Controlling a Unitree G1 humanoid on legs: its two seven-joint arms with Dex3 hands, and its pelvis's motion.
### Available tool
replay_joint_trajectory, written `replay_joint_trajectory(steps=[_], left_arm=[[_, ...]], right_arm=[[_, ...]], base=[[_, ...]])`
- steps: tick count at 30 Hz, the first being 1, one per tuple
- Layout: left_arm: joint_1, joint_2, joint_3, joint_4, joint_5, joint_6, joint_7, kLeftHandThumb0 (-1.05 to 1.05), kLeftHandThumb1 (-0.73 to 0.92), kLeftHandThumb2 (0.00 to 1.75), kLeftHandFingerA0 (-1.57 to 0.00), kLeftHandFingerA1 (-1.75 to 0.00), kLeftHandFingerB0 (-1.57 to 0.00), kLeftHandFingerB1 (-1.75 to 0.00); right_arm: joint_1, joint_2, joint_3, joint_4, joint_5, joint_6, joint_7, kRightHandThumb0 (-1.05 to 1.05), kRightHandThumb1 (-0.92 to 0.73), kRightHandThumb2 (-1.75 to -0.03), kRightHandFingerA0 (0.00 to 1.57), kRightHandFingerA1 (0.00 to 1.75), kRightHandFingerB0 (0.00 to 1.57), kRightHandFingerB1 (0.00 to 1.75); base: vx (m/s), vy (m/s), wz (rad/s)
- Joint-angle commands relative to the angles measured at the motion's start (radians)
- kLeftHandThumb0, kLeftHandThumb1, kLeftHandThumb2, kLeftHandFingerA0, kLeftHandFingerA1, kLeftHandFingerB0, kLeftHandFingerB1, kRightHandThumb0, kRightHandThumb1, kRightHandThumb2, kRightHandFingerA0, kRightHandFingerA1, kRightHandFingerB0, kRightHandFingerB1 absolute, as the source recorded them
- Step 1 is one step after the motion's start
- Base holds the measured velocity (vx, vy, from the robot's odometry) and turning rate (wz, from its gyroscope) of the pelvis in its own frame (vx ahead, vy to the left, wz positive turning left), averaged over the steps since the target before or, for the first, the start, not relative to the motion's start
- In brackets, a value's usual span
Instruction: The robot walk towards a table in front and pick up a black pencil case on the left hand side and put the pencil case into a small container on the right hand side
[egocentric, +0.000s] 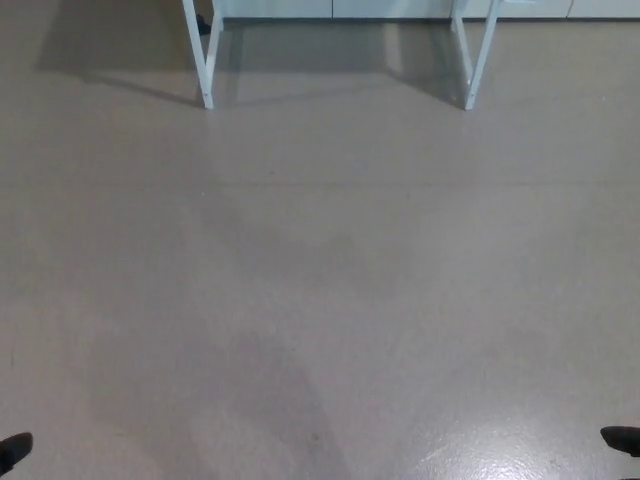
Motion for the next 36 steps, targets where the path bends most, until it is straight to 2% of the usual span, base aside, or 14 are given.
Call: replay_joint_trajectory(steps=[1,6,18,19,21,22,28,29,30,31,36], left_arm=[[0.019,0.017,-0.004,-0.001,-0.032,-0.026,-0.042,-0.07,0.4,0.84,-0.27,-0.54,-0.14,-0.47],[0.03,0.012,0.002,-0.008,-0.052,-0.01,-0.054,-0.05,0.41,0.85,-0.23,-0.53,-0.12,-0.46],[0.062,0.006,-0.003,-0.034,-0.066,-0.009,-0.057,-0.04,0.4,0.85,-0.31,-0.57,-0.13,-0.47],[0.065,0.007,-0.006,-0.034,-0.064,-0.013,-0.058,-0.07,0.57,0.57,-0.39,-0.4,-0.25,-0.31],[0.069,0.006,-0.012,-0.035,-0.055,-0.018,-0.049,-0.07,0.57,0.57,-0.4,-0.39,-0.26,-0.31],[0.071,0.01,-0.018,-0.031,-0.048,-0.026,-0.046,-0.05,0.4,0.84,-0.3,-0.56,-0.14,-0.47],[0.073,0.017,-0.027,-0.02,-0.049,-0.034,-0.048,-0.05,0.42,0.86,-0.27,-0.54,-0.13,-0.47],[0.074,0.015,-0.024,-0.023,-0.055,-0.029,-0.05,-0.05,0.42,0.86,-0.26,-0.54,-0.13,-0.47],[0.074,0.014,-0.024,-0.025,-0.058,-0.026,-0.05,-0.05,0.42,0.86,-0.26,-0.54,-0.13,-0.47],[0.069,0.015,-0.023,-0.014,-0.058,-0.028,-0.049,-0.05,0.41,0.85,-0.27,-0.55,-0.13,-0.47],[0.075,0.016,-0.031,-0.027,-0.051,-0.027,-0.039,-0.05,0.41,0.85,-0.27,-0.55,-0.13,-0.47]], right_arm=[[0.017,-0.022,-0.009,-0.001,0.007,-0.05,0.002,-0.49,-0.47,-0.75,0.49,0.5,0.35,0.45],[0.027,-0.025,-0.005,0.009,-0.002,-0.064,-0.005,-0.49,-0.47,-0.75,0.49,0.5,0.35,0.45],[0.036,-0.029,0.003,0.022,-0.007,-0.086,0.001,-0.51,-0.47,-0.76,0.48,0.5,0.34,0.45],[0.037,-0.029,0.003,0.022,-0.005,-0.081,0.004,-0.51,-0.48,-0.76,0.47,0.5,0.33,0.45],[0.034,-0.025,0.001,0.03,-0.002,-0.08,0.002,-0.49,-0.47,-0.75,0.48,0.5,0.34,0.45],[0.032,-0.026,0.005,0.034,-0.007,-0.082,-0.002,-0.49,-0.47,-0.75,0.48,0.5,0.34,0.45],[0.026,-0.03,0.015,0.042,-0.015,-0.084,-0.007,-0.49,-0.47,-0.75,0.47,0.5,0.34,0.45],[0.025,-0.029,0.015,0.046,-0.012,-0.086,-0.005,-0.41,-0.57,-0.57,0.54,0.39,0.4,0.35],[0.024,-0.029,0.015,0.048,-0.011,-0.087,-0.005,-0.41,-0.57,-0.57,0.54,0.39,0.4,0.35],[0.024,-0.026,0.012,0.049,-0.007,-0.088,-0.003,-0.48,-0.47,-0.75,0.47,0.49,0.35,0.45],[0.025,-0.028,0.017,0.048,-0.012,-0.091,-0.007,-0.48,-0.47,-0.75,0.48,0.5,0.36,0.46]], base=[[0.0,0.0,0.0],[0.0,0.0,0.0],[0.0,0.0,0.01],[-0.21,0.043,-0.03],[-0.23,0.031,0.41],[-0.24,0.052,0.08],[0.0,0.078,-0.08],[0.11,0.244,-0.21],[0.18,0.312,-0.44],[0.16,0.593,0.26],[0.2,0.307,-0.08]])
